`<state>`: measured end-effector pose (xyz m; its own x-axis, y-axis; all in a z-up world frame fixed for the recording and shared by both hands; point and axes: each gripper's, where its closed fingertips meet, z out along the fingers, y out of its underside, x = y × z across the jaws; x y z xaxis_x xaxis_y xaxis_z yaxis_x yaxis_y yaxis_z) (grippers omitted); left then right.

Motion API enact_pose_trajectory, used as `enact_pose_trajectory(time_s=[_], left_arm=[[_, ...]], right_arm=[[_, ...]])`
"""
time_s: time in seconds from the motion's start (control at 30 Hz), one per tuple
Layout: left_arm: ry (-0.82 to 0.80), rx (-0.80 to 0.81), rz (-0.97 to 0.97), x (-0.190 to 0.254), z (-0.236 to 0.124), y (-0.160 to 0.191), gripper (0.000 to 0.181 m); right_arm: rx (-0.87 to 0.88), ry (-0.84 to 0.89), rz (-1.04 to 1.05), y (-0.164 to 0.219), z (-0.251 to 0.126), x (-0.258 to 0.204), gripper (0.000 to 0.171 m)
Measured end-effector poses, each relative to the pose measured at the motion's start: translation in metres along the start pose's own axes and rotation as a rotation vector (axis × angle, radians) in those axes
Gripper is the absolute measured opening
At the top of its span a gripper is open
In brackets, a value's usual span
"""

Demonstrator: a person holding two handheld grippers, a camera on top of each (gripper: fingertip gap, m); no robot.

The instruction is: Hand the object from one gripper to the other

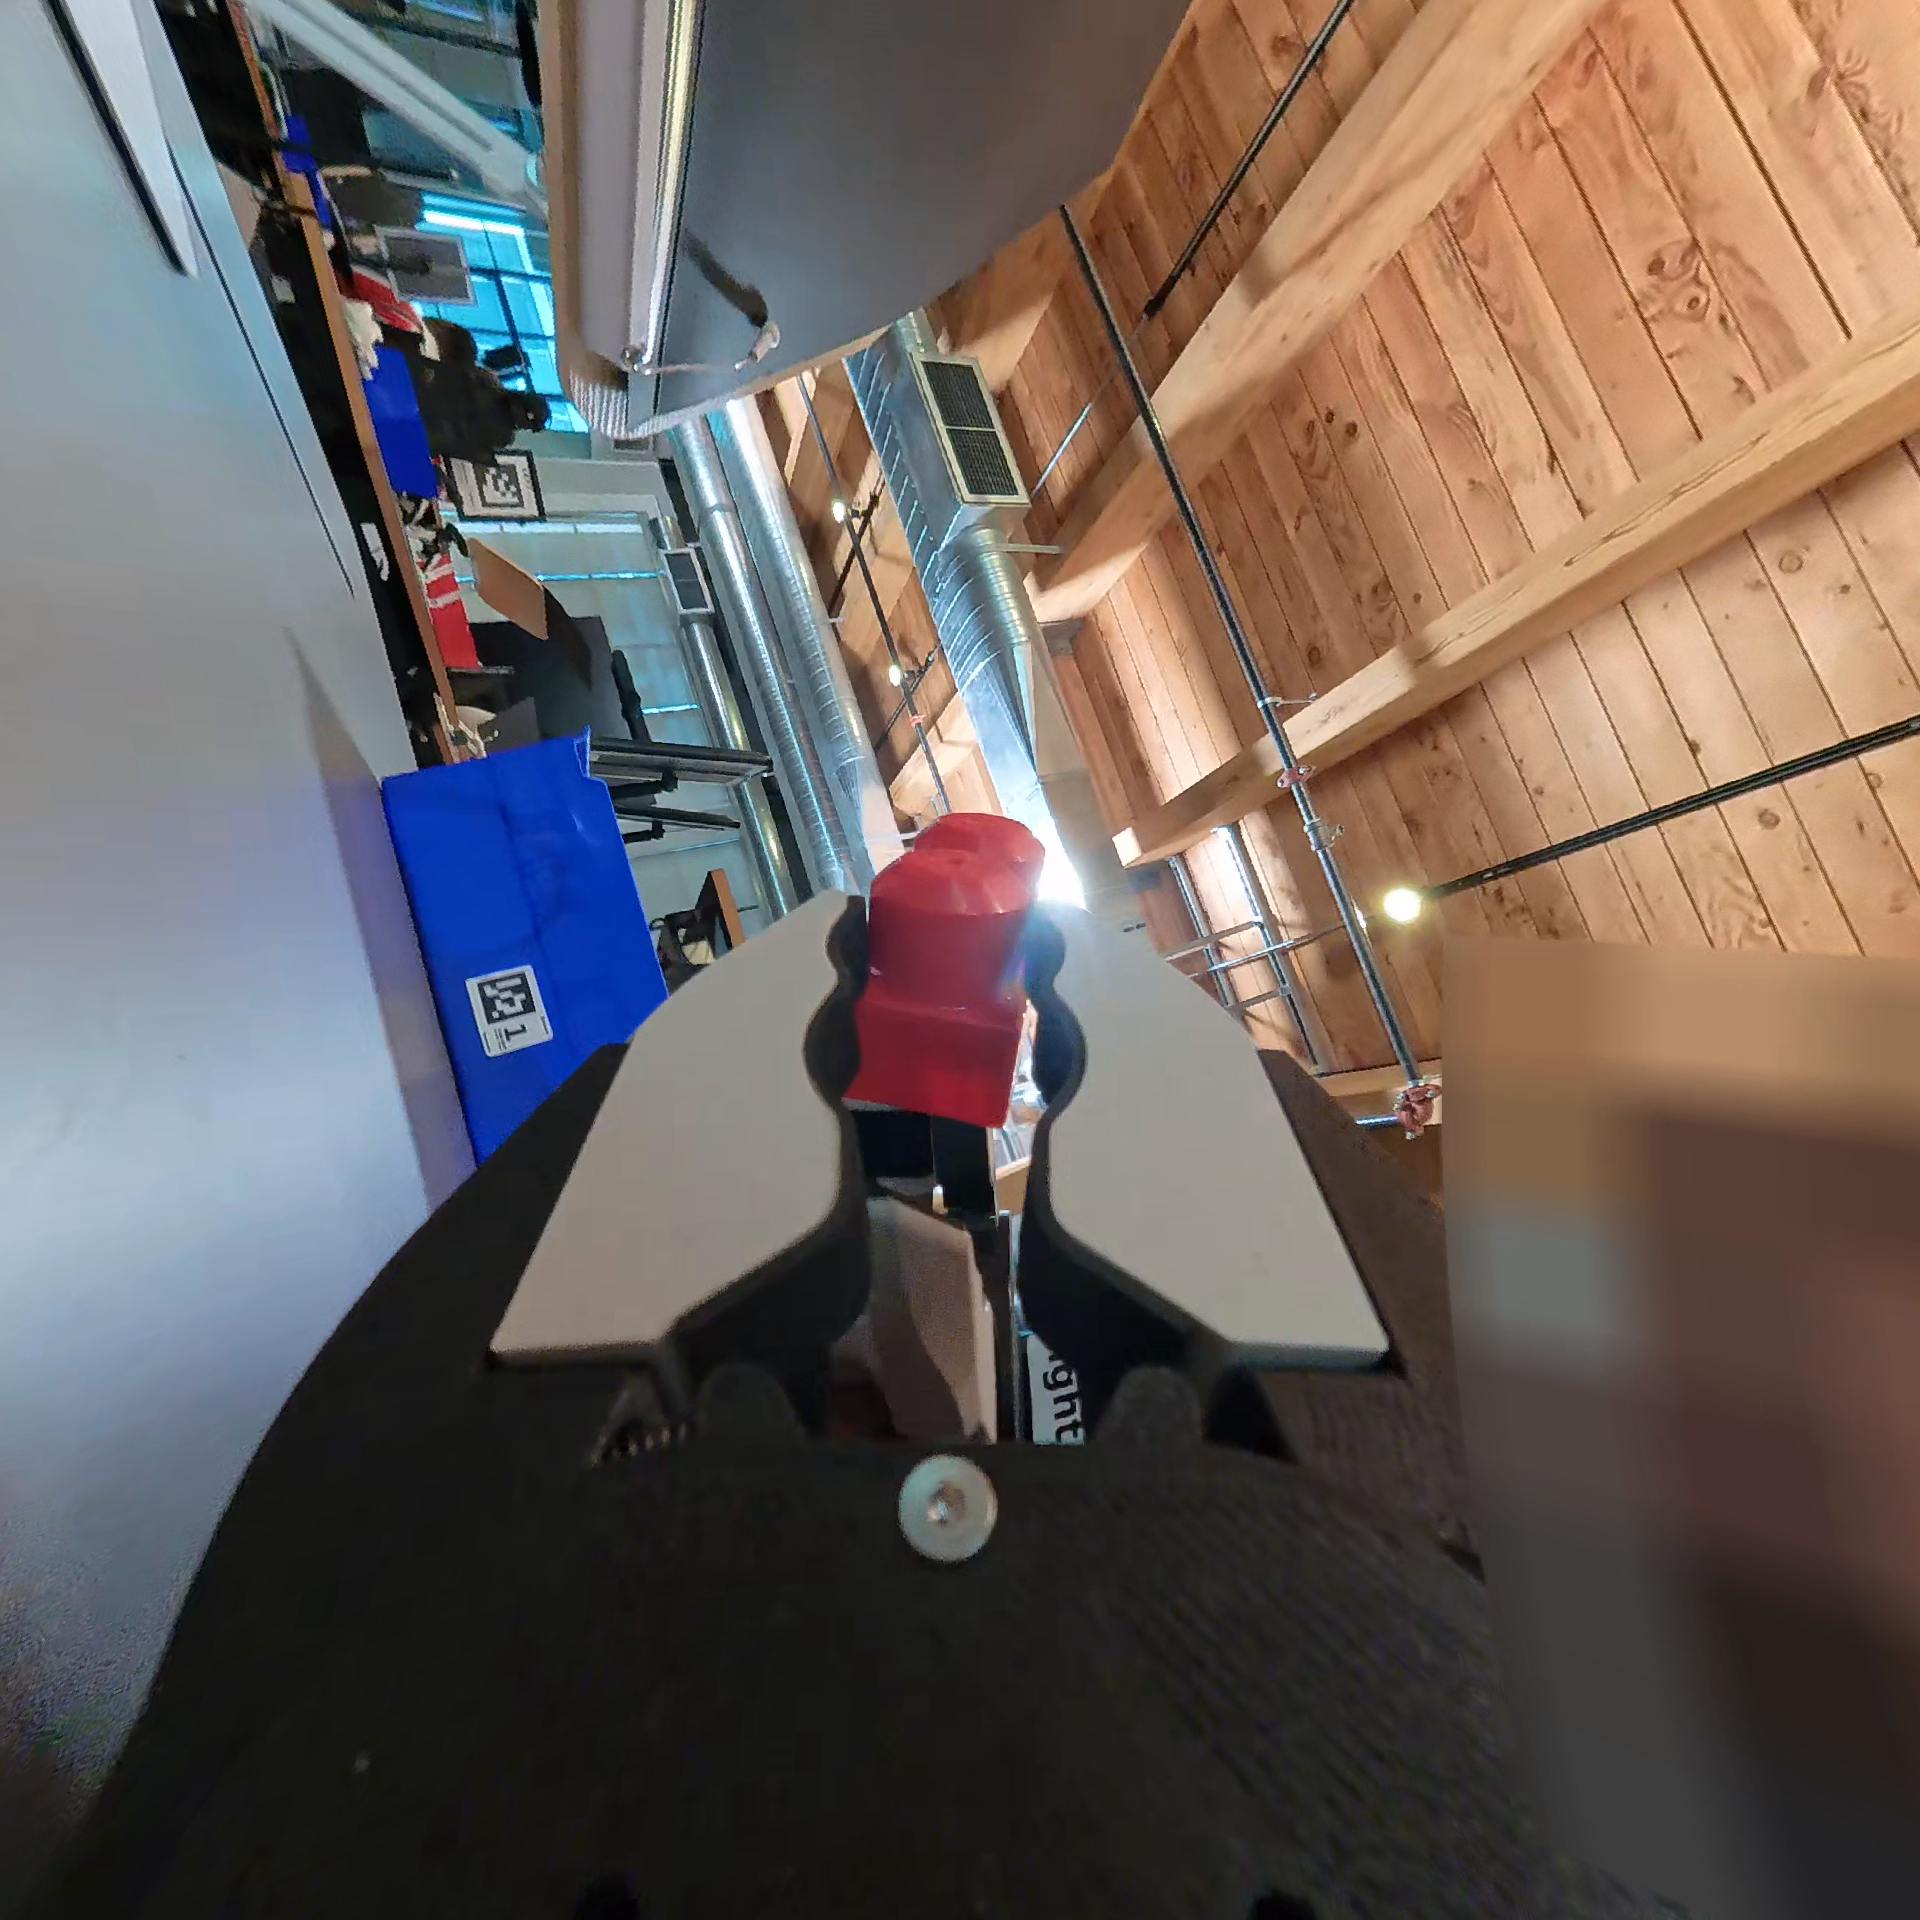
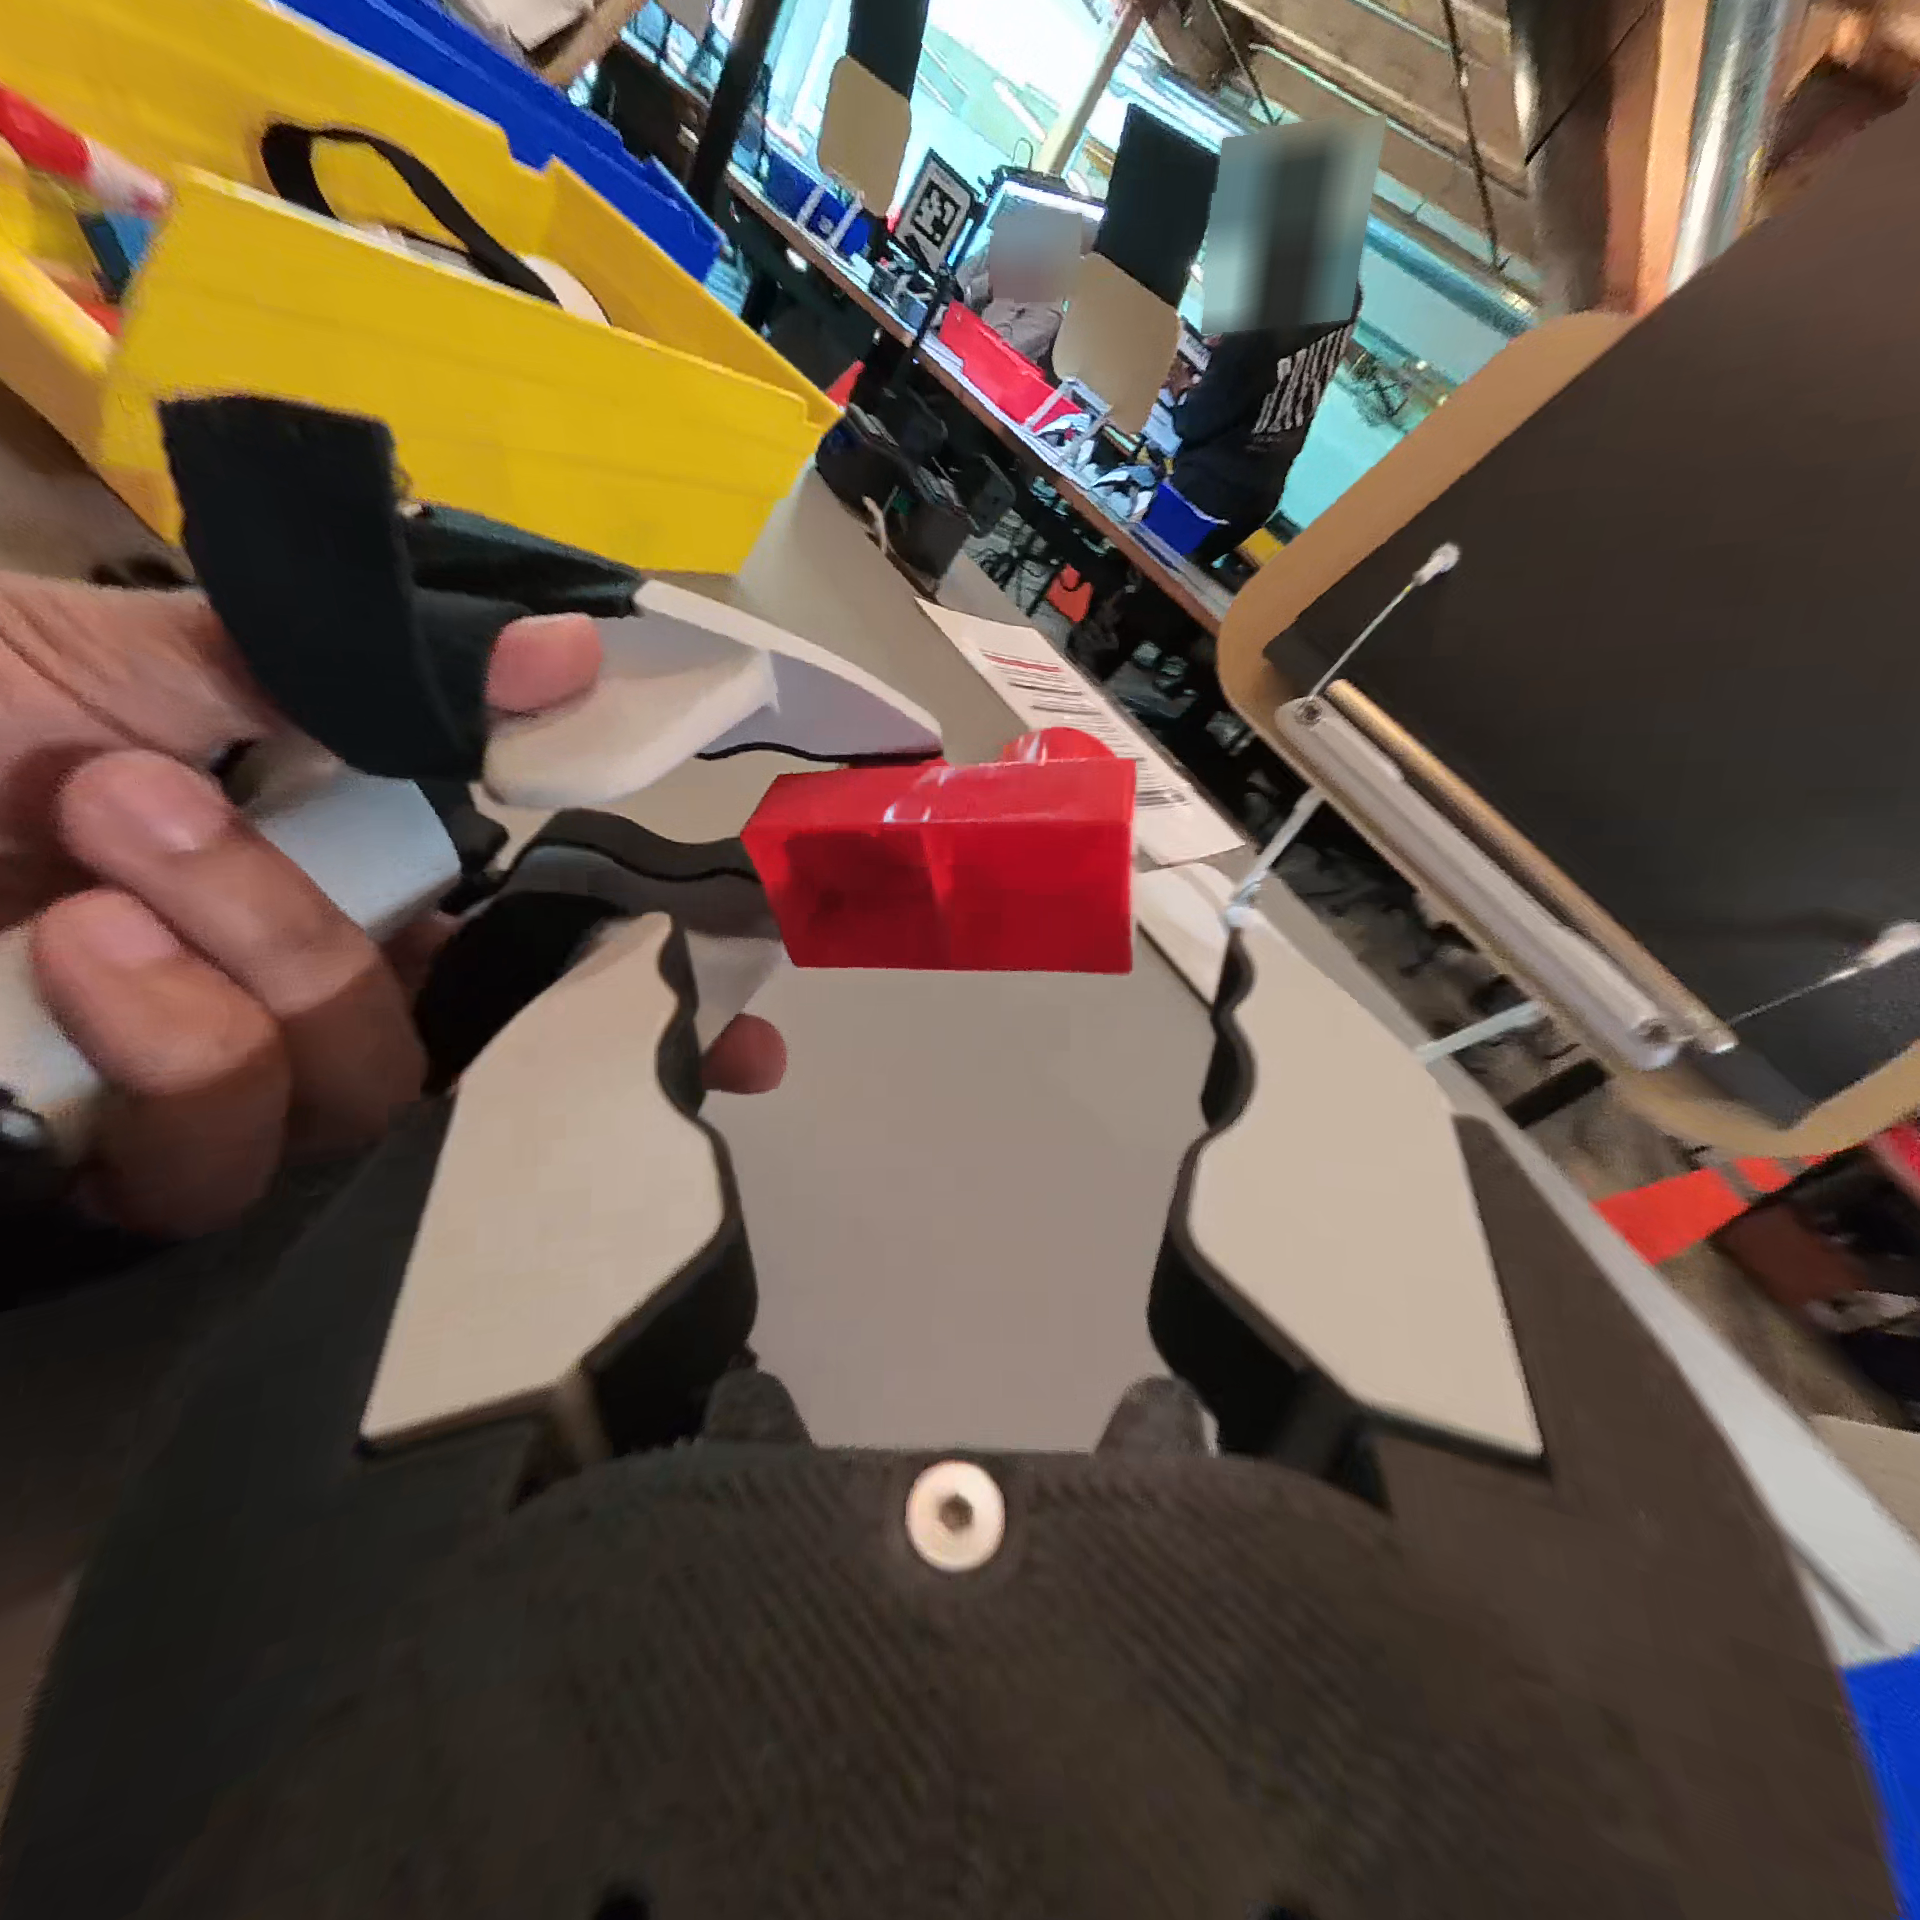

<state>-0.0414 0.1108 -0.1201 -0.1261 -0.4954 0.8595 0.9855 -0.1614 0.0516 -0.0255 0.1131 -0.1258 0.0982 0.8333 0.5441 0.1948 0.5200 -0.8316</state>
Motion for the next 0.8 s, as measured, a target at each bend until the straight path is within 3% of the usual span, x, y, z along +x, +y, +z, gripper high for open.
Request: enact_pose_trajectory(time_s=[0.2, 0.3, 0.4, 0.6, 0.8], left_arm=[[0.005, -0.02, -0.097, -0.005, 0.001, 0.011, 0.031], [0.028, -0.036, -0.111, -0.001, 0.002, 0.013, 0.03], [0.047, -0.069, -0.109, 0.001, 0.004, 0.016, 0.031], [0.033, -0.182, 0.017, 0.006, 0.012, 0.018, 0.079], [0.01, -0.27, 0.317, 0.021, 0.017, 0.007, 0.105]], right_arm=[[0.04, 0.075, -0.261, -0.008, -0.005, 0.0, 0.073], [0.071, 0.102, -0.359, -0.016, -0.007, -0.003, 0.07], [0.082, 0.091, -0.329, -0.018, -0.009, -0.001, 0.069], [0.11, 0.048, -0.017, -0.014, -0.016, 0.02, 0.069], [0.243, -0.264, 0.576, -0.021, -0.027, 0.025, 0.069]])
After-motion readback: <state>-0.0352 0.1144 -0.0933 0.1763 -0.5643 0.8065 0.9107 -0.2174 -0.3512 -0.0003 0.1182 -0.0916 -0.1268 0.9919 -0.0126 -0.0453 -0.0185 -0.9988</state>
